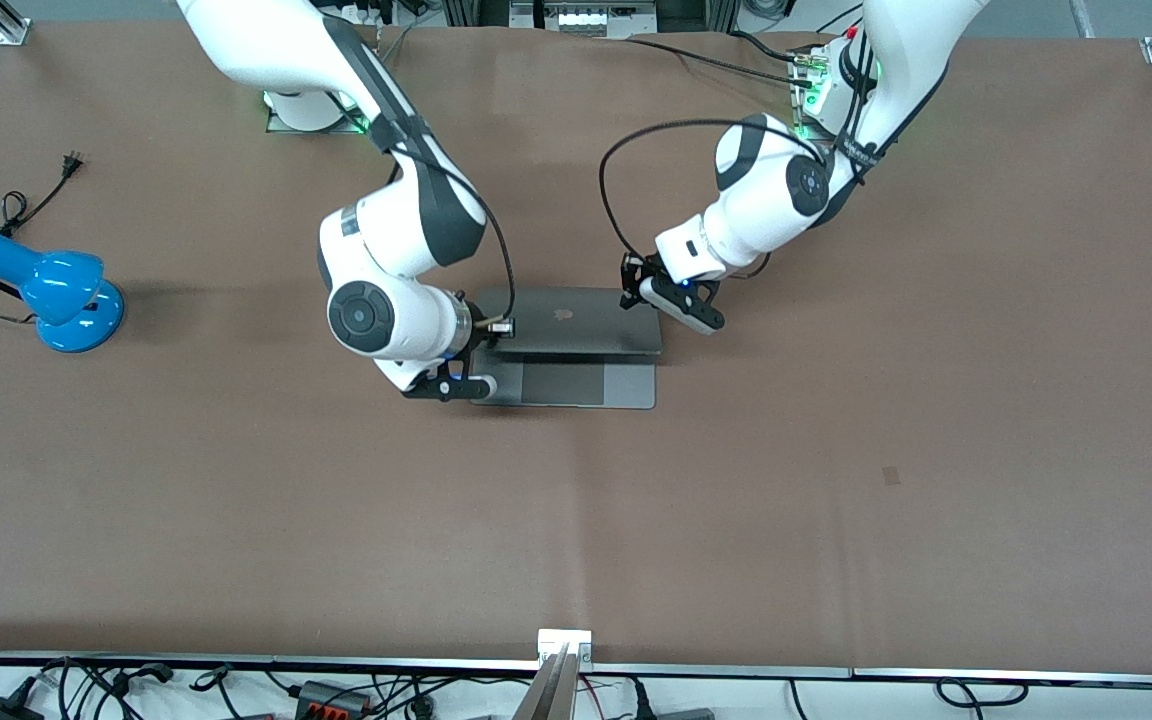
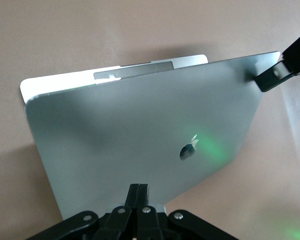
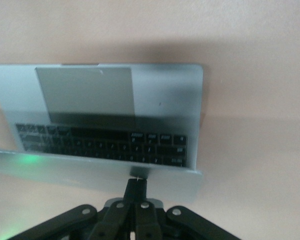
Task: Close laptop with both arms from behind
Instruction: 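Press the lid shut with both grippers, then lift them away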
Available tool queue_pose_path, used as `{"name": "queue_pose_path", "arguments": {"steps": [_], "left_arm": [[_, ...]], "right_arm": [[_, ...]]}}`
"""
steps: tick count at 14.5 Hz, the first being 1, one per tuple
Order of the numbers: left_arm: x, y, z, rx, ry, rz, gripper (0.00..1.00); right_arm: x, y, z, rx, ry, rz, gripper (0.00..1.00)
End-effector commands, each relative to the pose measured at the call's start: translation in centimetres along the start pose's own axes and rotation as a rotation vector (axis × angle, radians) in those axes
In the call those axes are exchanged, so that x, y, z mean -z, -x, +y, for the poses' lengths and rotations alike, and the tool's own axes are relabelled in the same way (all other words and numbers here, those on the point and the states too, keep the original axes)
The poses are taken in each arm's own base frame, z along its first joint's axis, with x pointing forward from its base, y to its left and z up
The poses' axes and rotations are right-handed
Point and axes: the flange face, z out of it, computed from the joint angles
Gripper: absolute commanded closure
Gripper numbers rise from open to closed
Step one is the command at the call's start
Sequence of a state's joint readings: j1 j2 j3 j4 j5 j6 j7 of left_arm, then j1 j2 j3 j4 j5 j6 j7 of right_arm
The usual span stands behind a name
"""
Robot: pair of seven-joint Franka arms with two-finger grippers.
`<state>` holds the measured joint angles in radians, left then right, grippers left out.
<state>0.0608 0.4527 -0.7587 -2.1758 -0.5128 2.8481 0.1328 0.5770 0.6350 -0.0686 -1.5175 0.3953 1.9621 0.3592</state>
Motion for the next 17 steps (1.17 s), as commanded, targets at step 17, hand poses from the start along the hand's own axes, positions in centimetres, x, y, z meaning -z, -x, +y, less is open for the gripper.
{"name": "queue_pose_path", "arguments": {"steps": [17], "left_arm": [[-8.7, -1.8, -6.6, 0.082, -0.019, -0.002, 1.00]], "right_arm": [[-8.0, -4.7, 0.6, -0.004, 0.013, 0.116, 1.00]]}}
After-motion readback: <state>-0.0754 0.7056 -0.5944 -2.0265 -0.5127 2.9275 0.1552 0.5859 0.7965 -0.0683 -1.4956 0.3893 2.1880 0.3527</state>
